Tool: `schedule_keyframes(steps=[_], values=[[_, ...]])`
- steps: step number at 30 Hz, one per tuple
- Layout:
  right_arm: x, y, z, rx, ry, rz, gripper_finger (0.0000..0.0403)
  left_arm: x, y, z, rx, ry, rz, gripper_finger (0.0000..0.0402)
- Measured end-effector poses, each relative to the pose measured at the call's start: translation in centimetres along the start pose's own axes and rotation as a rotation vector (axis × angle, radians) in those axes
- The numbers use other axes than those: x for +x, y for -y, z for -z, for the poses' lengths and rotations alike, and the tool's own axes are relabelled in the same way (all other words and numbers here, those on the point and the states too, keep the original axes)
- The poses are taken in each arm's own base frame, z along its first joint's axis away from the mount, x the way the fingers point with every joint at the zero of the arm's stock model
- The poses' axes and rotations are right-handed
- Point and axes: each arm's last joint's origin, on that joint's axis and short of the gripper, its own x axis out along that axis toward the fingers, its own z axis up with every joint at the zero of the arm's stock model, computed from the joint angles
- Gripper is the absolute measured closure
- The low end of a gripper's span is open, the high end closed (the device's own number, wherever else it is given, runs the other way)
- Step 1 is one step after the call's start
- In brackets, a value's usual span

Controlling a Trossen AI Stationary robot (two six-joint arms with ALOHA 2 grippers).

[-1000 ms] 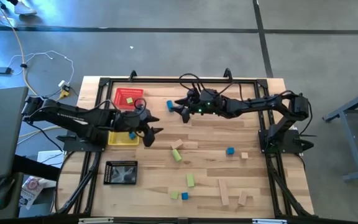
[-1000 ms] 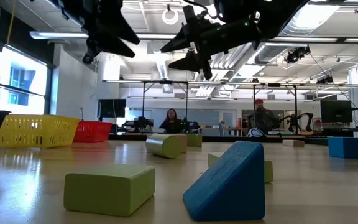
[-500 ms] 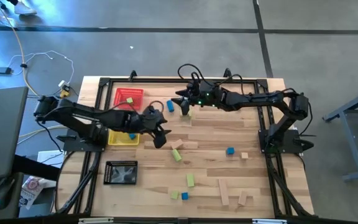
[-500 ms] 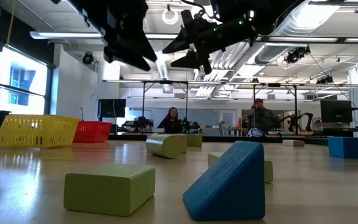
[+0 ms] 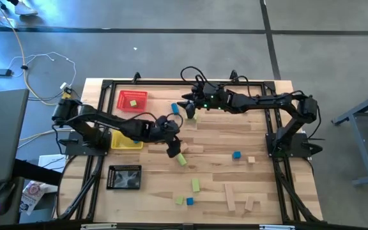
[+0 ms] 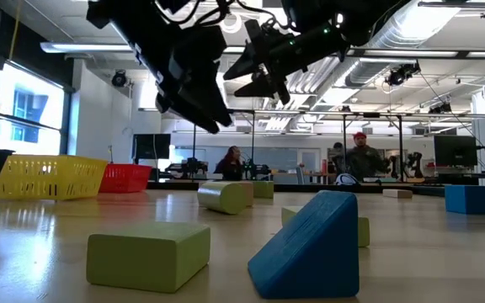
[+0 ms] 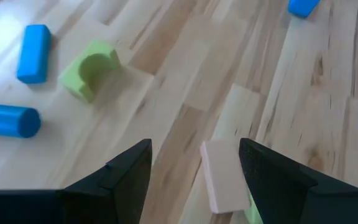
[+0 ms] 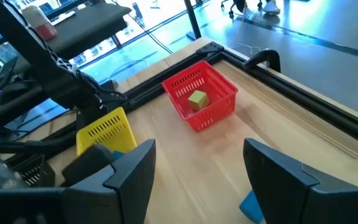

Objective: Sort & place blocks by color
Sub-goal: Put the top rectangular wooden block into the black basket

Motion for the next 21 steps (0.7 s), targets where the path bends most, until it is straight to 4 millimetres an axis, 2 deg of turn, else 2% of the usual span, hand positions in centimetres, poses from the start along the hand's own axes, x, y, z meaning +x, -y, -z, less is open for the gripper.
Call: schedule_keyframes(steps=[10, 21], values=[[0.0, 0.3, 0.1, 0.030, 0.018, 0.095, 0.0174, 2.5, 1.3, 1.3, 0.020, -0.022, 0.013, 0.0172], [0.0, 0.4, 0.2, 0.030, 0.008, 0.101, 0.0174, 4.9, 1.7, 2.6, 0.045, -0.066, 0.004, 0.0172]])
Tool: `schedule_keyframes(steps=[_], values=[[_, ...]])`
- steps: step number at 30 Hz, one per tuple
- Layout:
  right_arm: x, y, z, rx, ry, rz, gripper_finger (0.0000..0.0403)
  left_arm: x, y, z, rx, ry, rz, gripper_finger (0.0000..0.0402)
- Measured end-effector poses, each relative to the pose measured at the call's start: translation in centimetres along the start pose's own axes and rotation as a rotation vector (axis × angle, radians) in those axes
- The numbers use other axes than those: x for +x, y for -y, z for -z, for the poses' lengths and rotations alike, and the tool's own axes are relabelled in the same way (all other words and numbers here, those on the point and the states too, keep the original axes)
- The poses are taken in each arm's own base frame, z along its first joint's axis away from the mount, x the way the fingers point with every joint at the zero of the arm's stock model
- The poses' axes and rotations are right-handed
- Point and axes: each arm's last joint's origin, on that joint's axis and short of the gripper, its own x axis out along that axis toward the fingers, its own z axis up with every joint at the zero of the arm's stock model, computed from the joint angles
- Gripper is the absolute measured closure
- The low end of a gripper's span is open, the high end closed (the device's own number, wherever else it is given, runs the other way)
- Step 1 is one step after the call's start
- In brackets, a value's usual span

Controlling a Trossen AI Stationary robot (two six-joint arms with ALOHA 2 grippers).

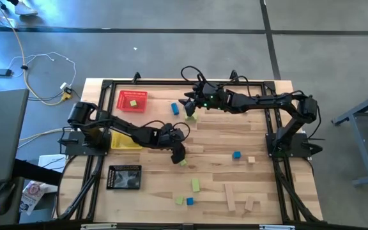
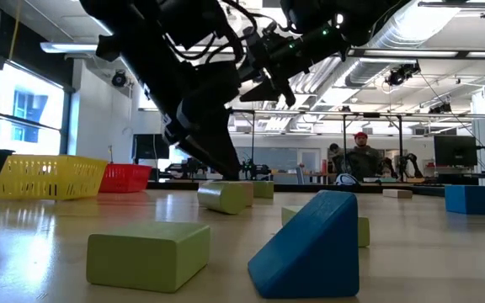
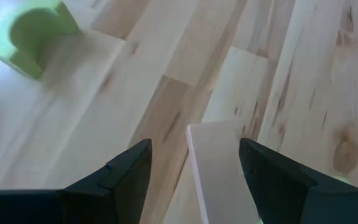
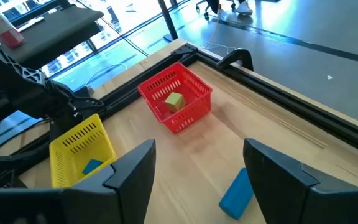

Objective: Sort & place blocks by color
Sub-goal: Put the top rectangular wooden block into the black basket

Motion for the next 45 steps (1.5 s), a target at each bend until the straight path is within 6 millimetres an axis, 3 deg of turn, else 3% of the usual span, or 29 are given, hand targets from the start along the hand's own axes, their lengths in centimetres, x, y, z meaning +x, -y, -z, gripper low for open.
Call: schedule_keyframes(steps=[13, 17, 24, 27, 36, 45], values=[[0.0, 0.1, 0.2, -0.001, -0.019, 0.008, 0.0174, 2.7, 0.3, 1.6, 0.037, -0.062, 0.011, 0.0176], [0.0, 0.1, 0.3, -0.002, -0.034, 0.014, 0.0174, 2.9, 0.4, 1.7, 0.082, -0.059, 0.008, 0.0207], [0.0, 0.2, 0.4, 0.005, -0.043, 0.018, 0.0174, 2.8, 0.4, 1.6, 0.158, -0.057, 0.015, 0.0296], [0.0, 0.2, 0.4, 0.005, -0.044, 0.018, 0.0174, 2.4, 0.3, 1.5, 0.183, -0.065, 0.014, 0.0299], [0.0, 0.1, 0.4, 0.012, -0.045, 0.017, 0.0174, -1.6, -0.5, 0.5, 0.224, -0.099, -0.004, 0.0299], [0.0, 0.1, 0.4, -0.042, -0.041, 0.015, 0.0174, -7.7, 0.0, 0.8, 0.285, -0.132, 0.007, 0.0299]])
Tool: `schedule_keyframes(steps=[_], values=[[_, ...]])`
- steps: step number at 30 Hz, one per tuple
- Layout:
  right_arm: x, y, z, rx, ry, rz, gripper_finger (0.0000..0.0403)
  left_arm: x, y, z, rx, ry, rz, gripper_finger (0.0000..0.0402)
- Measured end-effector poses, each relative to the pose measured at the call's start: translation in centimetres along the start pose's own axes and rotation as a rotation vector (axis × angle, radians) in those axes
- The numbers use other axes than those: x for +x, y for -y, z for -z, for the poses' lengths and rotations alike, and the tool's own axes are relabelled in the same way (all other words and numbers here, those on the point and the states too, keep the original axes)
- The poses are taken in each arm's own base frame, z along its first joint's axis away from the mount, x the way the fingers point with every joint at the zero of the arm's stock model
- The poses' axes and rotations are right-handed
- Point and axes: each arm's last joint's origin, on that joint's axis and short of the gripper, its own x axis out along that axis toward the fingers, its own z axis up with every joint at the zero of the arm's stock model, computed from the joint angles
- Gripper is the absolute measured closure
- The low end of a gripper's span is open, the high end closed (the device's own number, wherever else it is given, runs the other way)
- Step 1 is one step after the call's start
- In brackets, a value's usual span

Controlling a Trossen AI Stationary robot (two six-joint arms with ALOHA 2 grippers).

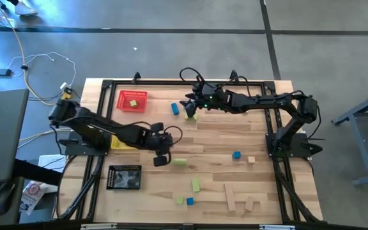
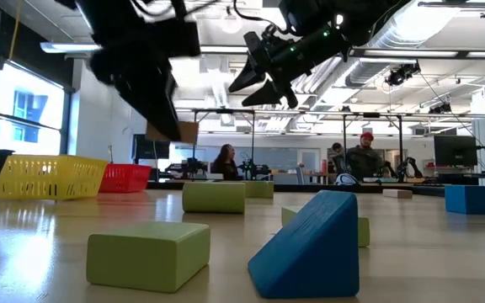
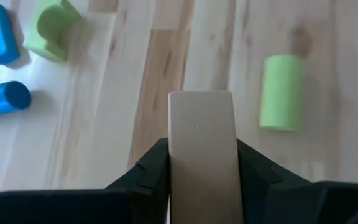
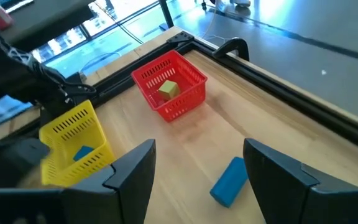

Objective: Sort & place blocks by color
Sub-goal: Put the top rectangular wooden block into the black basket

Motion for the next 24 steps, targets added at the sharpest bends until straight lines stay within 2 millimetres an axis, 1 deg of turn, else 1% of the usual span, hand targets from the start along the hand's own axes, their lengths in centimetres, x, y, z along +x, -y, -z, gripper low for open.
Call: schedule_keyframes(steps=[4, 10, 14, 17, 20, 24], values=[[0.0, 0.0, -0.1, -0.086, 0.008, -0.001, 0.0174, -2.2, 0.2, 1.4, -0.013, 0.002, 0.006, 0.0299], [0.2, 0.0, 0.1, -0.230, 0.005, -0.006, 0.0174, -5.4, -0.3, 4.3, -0.047, -0.054, 0.010, 0.0298], [0.4, 0.1, 0.5, -0.303, -0.028, -0.018, 0.0174, -7.2, -0.2, 5.9, -0.090, -0.078, 0.072, 0.0296], [0.8, 0.3, 1.1, -0.312, -0.068, -0.011, 0.0174, -8.4, 0.0, 7.0, -0.094, -0.110, 0.127, 0.0297], [1.0, 0.5, 1.7, -0.311, -0.112, -0.003, 0.0174, -9.0, 0.6, 8.1, -0.082, -0.138, 0.212, 0.0296], [1.5, 0.7, 2.3, -0.308, -0.138, 0.001, 0.0174, -9.1, 1.4, 9.6, -0.113, -0.207, 0.284, 0.0291]])
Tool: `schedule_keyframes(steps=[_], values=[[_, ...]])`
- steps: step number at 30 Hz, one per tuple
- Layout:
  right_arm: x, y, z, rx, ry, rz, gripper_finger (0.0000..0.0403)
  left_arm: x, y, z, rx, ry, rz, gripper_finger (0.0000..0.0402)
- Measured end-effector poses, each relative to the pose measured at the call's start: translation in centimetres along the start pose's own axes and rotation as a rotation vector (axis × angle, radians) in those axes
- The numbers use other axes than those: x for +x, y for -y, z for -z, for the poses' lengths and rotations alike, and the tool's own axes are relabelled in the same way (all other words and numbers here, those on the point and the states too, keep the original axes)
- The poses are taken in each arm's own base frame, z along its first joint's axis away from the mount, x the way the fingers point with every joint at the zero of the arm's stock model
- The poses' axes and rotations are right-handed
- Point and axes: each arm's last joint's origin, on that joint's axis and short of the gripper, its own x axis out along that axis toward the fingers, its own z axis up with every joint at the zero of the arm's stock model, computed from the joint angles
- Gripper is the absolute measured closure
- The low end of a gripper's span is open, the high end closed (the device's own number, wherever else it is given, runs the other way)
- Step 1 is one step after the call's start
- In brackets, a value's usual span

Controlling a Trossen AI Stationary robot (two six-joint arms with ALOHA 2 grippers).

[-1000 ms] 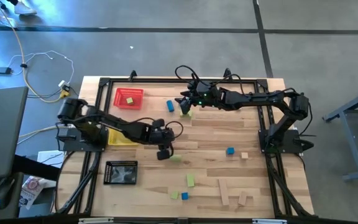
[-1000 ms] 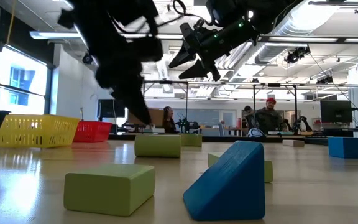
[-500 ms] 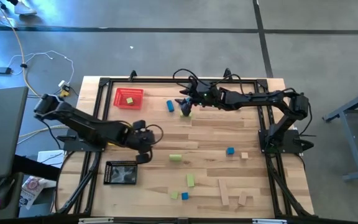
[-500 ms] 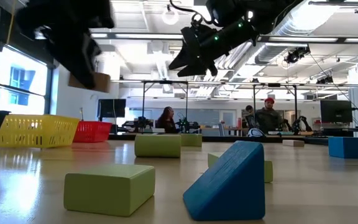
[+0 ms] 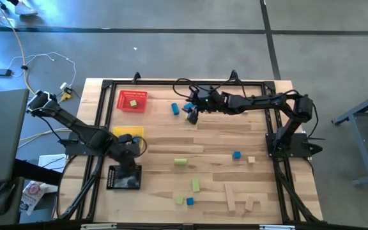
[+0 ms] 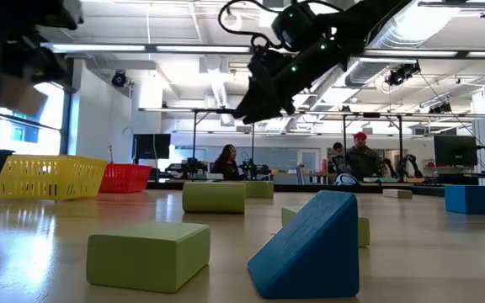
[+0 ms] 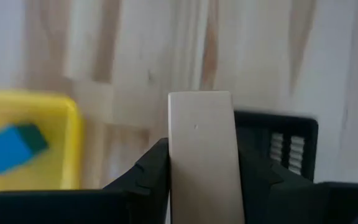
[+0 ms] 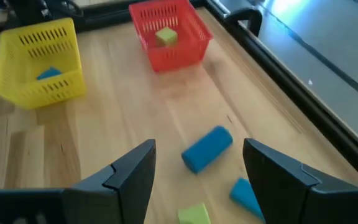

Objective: Sort & place blocks by color
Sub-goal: Put the top rectangular wooden block into the black basket

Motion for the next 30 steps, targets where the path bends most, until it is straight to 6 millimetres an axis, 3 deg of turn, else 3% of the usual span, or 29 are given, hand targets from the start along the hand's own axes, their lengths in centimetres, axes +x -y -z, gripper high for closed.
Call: schedule_keyframes(steps=[10, 17, 30], values=[[0.1, 0.1, 0.4, -0.014, -0.043, 0.004, 0.0174, 1.4, 1.4, 3.3, -0.015, -0.144, 0.069, 0.0290], [0.2, 0.2, 1.3, -0.026, -0.125, 0.009, 0.0174, 2.1, 1.6, 4.6, -0.055, -0.184, 0.064, 0.0289], [2.5, 0.3, 3.8, -0.032, -0.226, 0.027, 0.0174, 2.6, 2.0, 4.9, -0.052, -0.209, 0.152, 0.0287]])
